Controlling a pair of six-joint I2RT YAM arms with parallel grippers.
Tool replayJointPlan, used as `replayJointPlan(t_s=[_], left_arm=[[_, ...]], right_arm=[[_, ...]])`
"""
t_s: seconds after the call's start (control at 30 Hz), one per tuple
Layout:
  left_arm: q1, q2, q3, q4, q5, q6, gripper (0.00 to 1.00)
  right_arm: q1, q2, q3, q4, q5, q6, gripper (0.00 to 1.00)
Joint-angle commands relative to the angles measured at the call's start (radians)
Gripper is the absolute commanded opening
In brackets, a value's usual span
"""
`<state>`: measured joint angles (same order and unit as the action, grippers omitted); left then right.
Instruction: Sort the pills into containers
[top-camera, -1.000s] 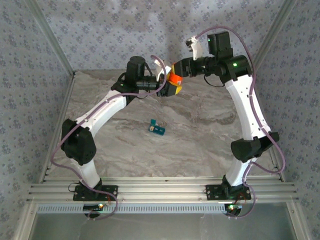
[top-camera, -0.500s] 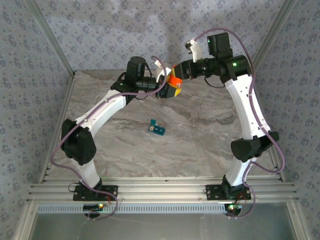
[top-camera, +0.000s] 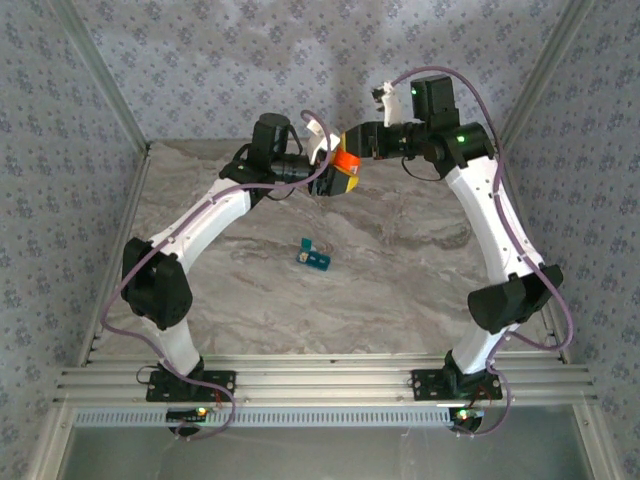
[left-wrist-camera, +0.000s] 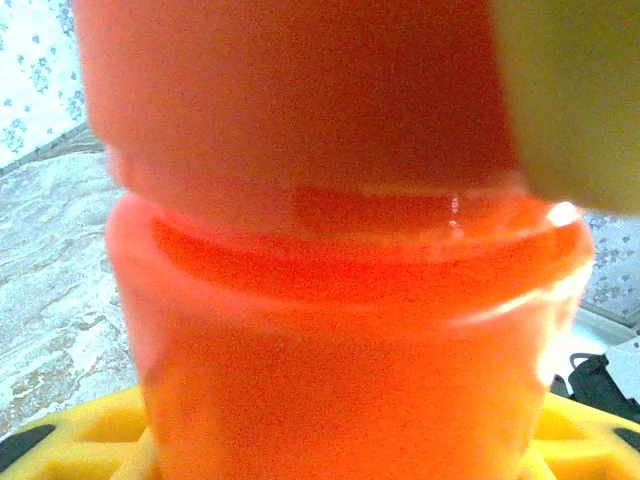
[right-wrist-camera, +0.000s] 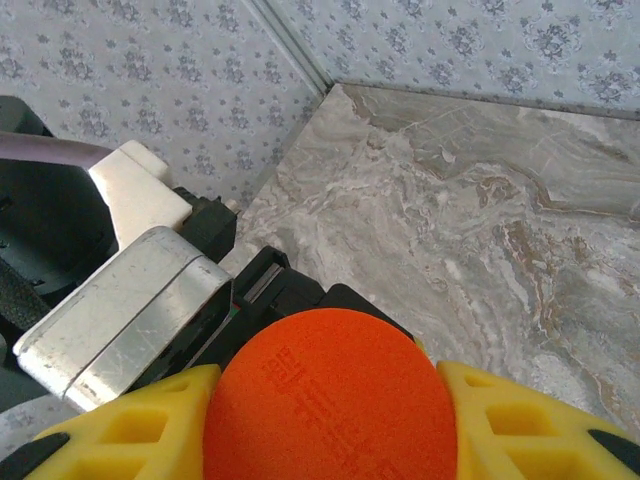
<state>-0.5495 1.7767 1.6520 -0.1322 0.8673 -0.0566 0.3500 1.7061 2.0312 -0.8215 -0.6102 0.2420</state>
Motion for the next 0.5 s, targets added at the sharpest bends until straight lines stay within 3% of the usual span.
replayJointPlan(t_s=[0.0,0.1,0.47], left_arm=[[0.03,-0.063,0.085,0.305,-0.071,-0.031,0.0],[0.031,-0.062,0.076,0.306,-0.086,-0.027,0.0],[0.034,-0.046,0.055,0.307,-0.13,-0.016,0.0]], right_arm=[[0.022,0.024,-0.058,-0.252,-0.011,0.062,0.03],[0.01,0.023,-0.053,-0.232,-0.021,0.09,0.05],[-0.034,0.009,0.007,-0.168,-0.034,0.191,0.28]])
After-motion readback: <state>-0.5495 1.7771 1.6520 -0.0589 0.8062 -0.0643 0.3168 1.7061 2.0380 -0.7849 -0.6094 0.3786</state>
